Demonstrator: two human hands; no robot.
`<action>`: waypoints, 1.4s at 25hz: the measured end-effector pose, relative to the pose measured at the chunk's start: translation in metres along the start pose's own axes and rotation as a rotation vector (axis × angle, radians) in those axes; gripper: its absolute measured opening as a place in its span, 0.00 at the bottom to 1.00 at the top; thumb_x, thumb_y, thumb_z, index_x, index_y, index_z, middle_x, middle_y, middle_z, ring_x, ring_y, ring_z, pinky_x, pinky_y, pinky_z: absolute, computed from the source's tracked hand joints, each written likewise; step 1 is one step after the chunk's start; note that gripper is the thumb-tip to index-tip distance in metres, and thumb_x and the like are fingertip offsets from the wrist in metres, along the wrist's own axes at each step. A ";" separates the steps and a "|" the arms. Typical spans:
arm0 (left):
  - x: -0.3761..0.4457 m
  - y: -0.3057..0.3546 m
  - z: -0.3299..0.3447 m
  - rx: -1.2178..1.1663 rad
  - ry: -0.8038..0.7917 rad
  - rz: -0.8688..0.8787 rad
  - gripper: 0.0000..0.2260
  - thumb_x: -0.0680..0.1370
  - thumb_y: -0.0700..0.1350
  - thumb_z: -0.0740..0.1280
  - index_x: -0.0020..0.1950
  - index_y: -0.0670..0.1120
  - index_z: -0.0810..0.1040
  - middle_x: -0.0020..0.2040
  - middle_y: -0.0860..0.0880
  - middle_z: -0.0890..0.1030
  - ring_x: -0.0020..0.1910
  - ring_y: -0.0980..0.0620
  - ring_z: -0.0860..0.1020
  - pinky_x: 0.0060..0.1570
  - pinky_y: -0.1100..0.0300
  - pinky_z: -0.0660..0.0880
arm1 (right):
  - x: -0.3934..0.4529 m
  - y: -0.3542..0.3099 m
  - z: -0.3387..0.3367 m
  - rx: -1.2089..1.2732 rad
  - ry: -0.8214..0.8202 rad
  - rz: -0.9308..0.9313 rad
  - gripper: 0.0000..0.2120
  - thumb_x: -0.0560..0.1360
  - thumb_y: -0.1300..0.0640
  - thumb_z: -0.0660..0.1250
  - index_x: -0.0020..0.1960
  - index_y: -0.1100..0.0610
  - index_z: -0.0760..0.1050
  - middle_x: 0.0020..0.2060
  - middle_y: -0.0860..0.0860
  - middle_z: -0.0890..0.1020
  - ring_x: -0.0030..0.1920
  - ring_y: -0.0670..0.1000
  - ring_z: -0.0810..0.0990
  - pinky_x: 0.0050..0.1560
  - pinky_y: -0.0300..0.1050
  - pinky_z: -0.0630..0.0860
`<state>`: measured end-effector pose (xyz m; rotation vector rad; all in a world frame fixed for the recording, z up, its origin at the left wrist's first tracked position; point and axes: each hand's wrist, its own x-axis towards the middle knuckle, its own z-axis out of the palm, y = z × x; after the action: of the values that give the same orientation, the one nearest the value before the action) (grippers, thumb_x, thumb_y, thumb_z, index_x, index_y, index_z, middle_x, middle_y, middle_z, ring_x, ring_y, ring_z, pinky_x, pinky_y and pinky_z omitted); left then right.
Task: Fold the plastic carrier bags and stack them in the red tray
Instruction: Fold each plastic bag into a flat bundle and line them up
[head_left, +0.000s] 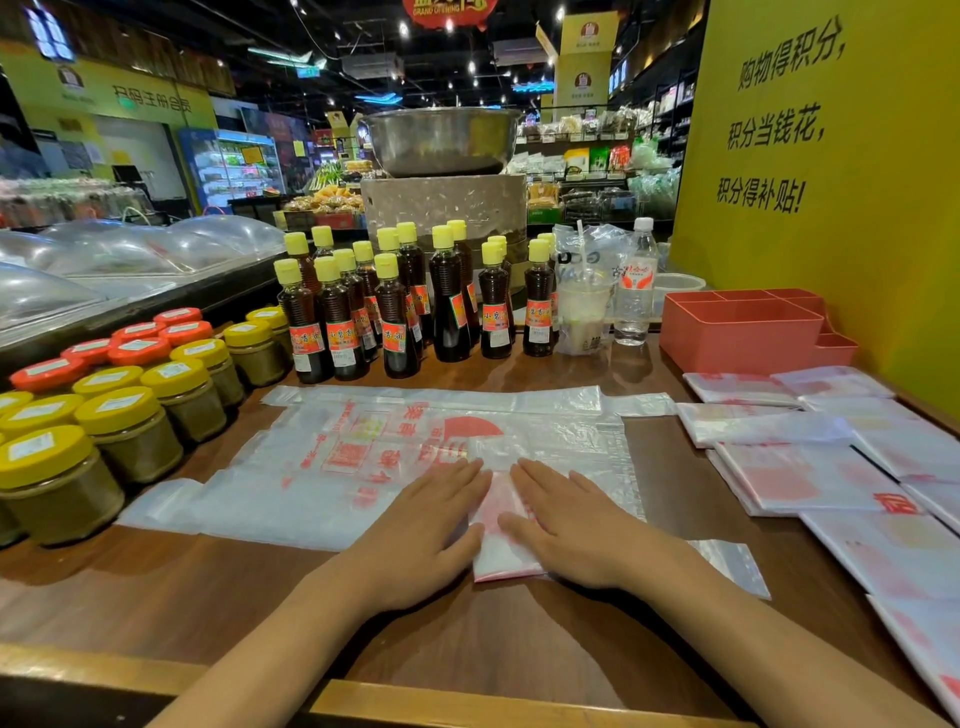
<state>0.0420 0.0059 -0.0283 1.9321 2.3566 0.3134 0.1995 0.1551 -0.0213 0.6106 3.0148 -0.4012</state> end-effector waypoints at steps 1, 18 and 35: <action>0.000 0.001 0.000 0.008 -0.033 0.016 0.26 0.84 0.59 0.48 0.81 0.59 0.44 0.79 0.63 0.40 0.76 0.67 0.38 0.73 0.66 0.34 | -0.001 0.000 0.001 -0.035 -0.026 0.006 0.34 0.83 0.36 0.44 0.82 0.52 0.38 0.81 0.46 0.41 0.80 0.44 0.39 0.79 0.50 0.36; -0.001 0.006 -0.016 -0.146 0.018 -0.008 0.36 0.74 0.74 0.57 0.79 0.62 0.55 0.79 0.62 0.58 0.76 0.58 0.59 0.72 0.58 0.56 | -0.009 0.030 -0.030 0.381 0.128 -0.002 0.25 0.82 0.61 0.60 0.75 0.41 0.67 0.73 0.39 0.67 0.70 0.40 0.64 0.68 0.39 0.62; 0.011 -0.003 -0.007 -0.582 0.363 -0.050 0.12 0.81 0.54 0.63 0.45 0.51 0.82 0.41 0.54 0.81 0.42 0.57 0.76 0.41 0.67 0.69 | 0.007 0.016 -0.023 0.850 0.416 -0.013 0.09 0.77 0.53 0.73 0.57 0.50 0.78 0.40 0.50 0.86 0.39 0.49 0.86 0.42 0.46 0.79</action>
<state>0.0356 0.0153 -0.0215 1.6279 2.1412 1.2742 0.1999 0.1777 -0.0038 0.7709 3.1001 -1.7954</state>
